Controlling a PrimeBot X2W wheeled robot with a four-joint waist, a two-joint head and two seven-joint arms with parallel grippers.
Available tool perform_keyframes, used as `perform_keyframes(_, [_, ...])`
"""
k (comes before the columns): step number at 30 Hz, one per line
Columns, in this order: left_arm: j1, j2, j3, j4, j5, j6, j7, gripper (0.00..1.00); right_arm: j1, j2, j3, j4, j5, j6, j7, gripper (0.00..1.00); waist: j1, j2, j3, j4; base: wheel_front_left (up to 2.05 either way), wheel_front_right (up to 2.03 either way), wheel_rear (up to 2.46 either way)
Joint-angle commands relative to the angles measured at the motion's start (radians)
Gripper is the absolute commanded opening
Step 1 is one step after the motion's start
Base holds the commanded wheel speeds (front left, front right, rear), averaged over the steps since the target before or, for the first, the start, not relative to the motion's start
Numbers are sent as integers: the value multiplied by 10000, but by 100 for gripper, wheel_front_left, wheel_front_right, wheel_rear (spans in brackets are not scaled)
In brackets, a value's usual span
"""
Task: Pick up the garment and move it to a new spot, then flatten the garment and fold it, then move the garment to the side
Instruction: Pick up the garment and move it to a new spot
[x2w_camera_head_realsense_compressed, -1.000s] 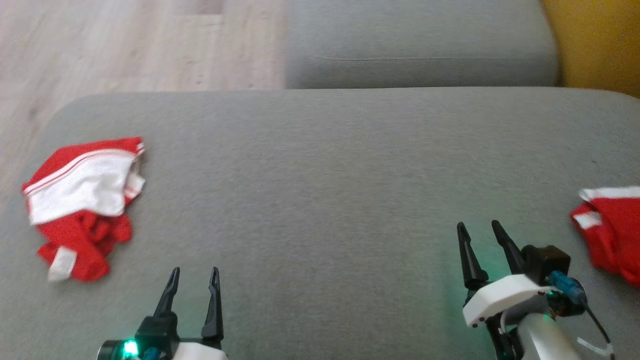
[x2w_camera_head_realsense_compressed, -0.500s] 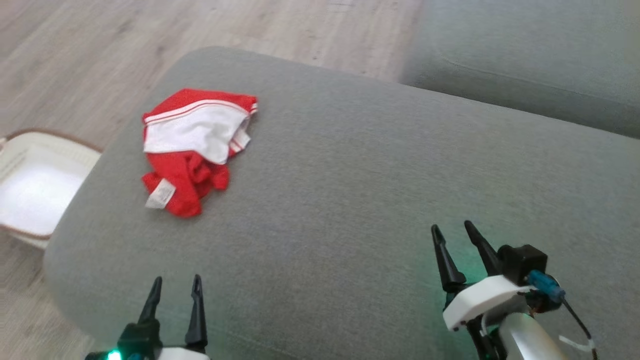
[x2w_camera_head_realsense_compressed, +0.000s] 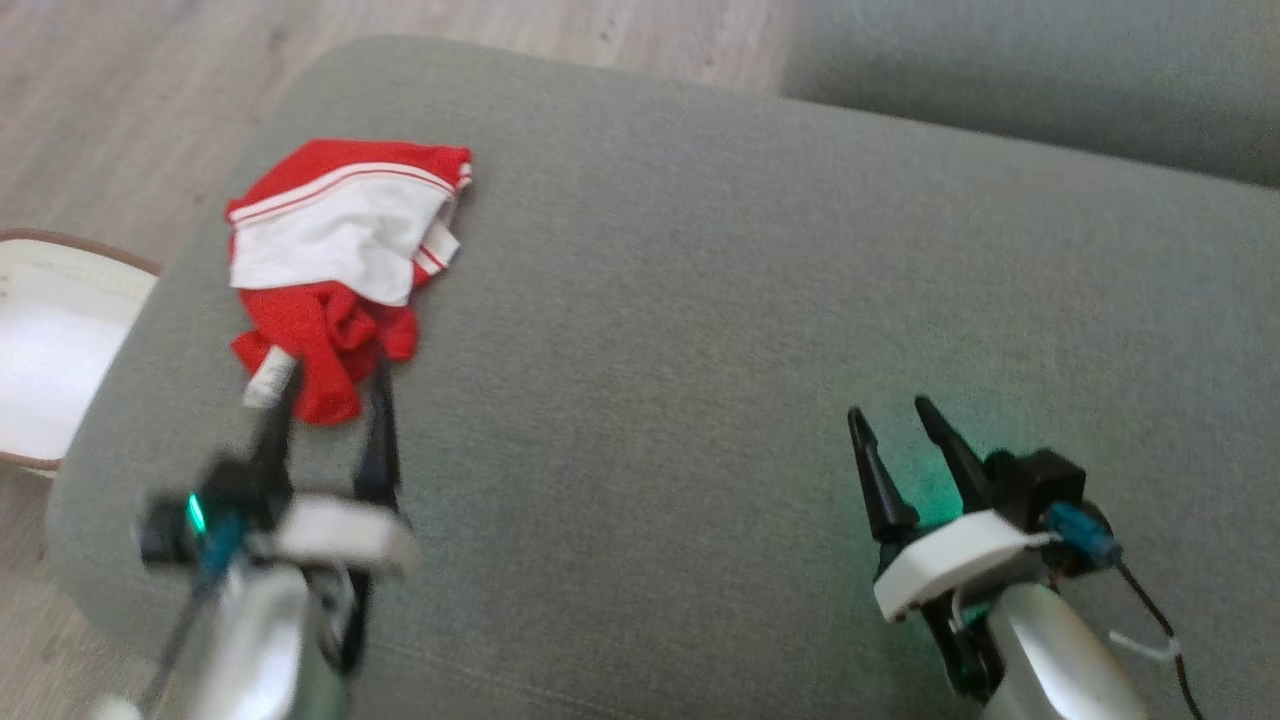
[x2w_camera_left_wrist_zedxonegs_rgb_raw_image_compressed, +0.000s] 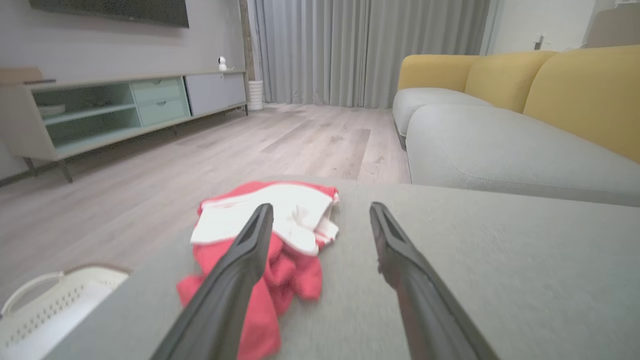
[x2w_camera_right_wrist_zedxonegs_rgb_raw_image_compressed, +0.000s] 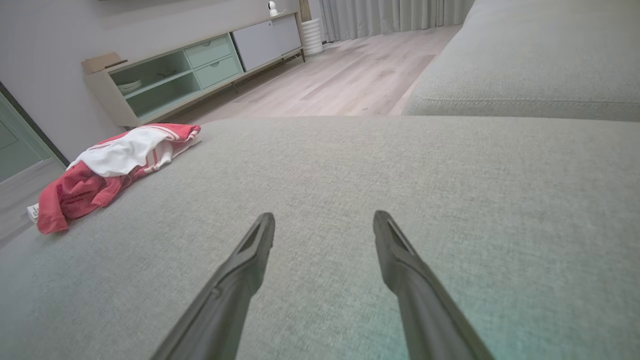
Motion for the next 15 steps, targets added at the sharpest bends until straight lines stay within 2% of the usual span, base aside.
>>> perform_keyframes(1, [-1040, 476, 493, -90, 139, -24, -53, 100, -551, -13, 235, -404, -101, -7, -63, 100, -1, 0, 437, -341, 0, 0, 0])
perform_keyframes(10, [-4285, 2302, 686, 2904, 420, -231, 223, 100, -1354, -12, 565, -942, -325, -7, -63, 100, -1, 0, 1897, -1365, 0, 0, 0])
perform_keyframes(15, [-5086, 2824, 866, 4163, 43, -346, 861, 100, -1703, -12, 683, -1174, -427, -7, -63, 100, -1, 0, 2513, -1784, 0, 0, 0])
